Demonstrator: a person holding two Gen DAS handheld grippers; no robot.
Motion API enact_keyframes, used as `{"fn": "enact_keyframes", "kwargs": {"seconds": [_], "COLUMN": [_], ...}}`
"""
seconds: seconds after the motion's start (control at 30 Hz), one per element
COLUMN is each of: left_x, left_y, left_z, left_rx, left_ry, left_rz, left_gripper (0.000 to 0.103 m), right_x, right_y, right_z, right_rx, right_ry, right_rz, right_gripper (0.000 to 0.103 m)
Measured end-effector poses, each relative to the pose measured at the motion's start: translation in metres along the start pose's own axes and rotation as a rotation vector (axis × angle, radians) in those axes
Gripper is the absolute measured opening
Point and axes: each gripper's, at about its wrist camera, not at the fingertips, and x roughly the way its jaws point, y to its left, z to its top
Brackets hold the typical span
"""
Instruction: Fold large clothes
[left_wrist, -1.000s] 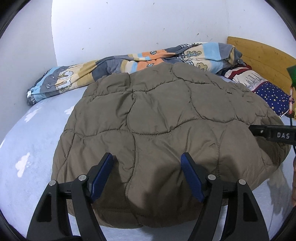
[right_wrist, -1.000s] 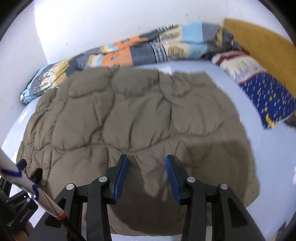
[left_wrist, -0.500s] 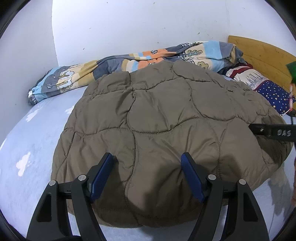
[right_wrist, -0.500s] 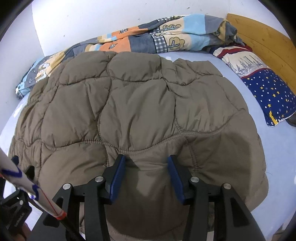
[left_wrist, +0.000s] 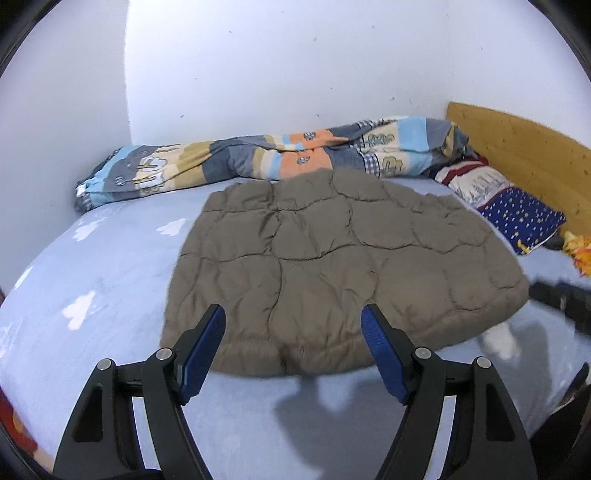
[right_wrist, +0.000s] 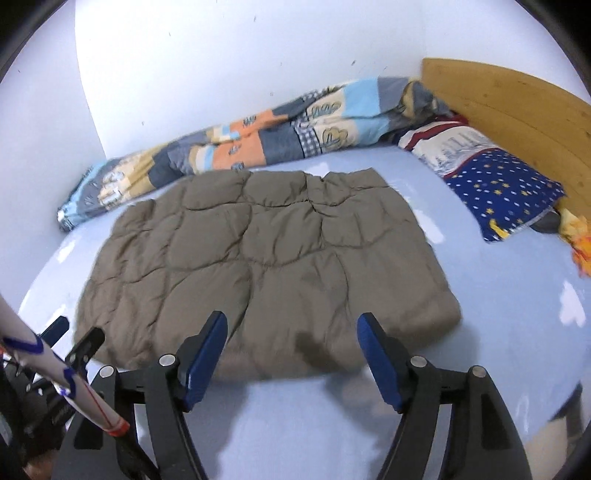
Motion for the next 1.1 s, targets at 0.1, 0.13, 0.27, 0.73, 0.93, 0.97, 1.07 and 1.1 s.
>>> {"fn": "enact_keyframes", "kwargs": {"seconds": [0.1,0.13,0.27,0.73,0.93,0.97,1.07,1.1], "left_x": [-0.033,-0.043,-0.082,-0.180,-0.179,-0.175,-0.162,-0.157], "left_y": [0.001,0.001,0.001,-0.001,-0.005,-0.005,-0.005,-0.005], "left_z": [-0.005,-0.006,-0.005,0.032,0.024,0.024,0.024,0.024], "left_rx": [-0.017,-0.015,-0.011,-0.031,-0.008,0.001,0.027,0.044], "left_ry": [-0.017,-0.025,-0.067,-0.204,-0.197,-0.171,-0.102,-0.082], "left_rz": [-0.001,0.002,0.020,0.111,0.271,0.273,0.250,0.245], "left_gripper": [0.075,0.077,0.081,0.092,0.093,0.093,0.093,0.093], "right_x": [-0.030,-0.040,-0.072,-0.176,-0.176,-0.174,-0.166,-0.164], "right_y": [0.009,0.012,0.022,0.054,0.056,0.055,0.057,0.058], "right_z": [-0.023,-0.029,-0.043,-0.017,-0.012,-0.012,-0.013,-0.014], "right_rx": [-0.027,-0.040,-0.055,-0.109,-0.112,-0.110,-0.108,-0.112], "right_ry": [-0.010,-0.017,-0.039,-0.234,-0.238,-0.232,-0.208,-0.204], "right_rz": [0.020,0.024,0.040,0.080,0.065,0.065,0.065,0.063], "right_gripper": [0.082,0.082,0.085,0.102,0.103,0.103,0.103,0.103]}}
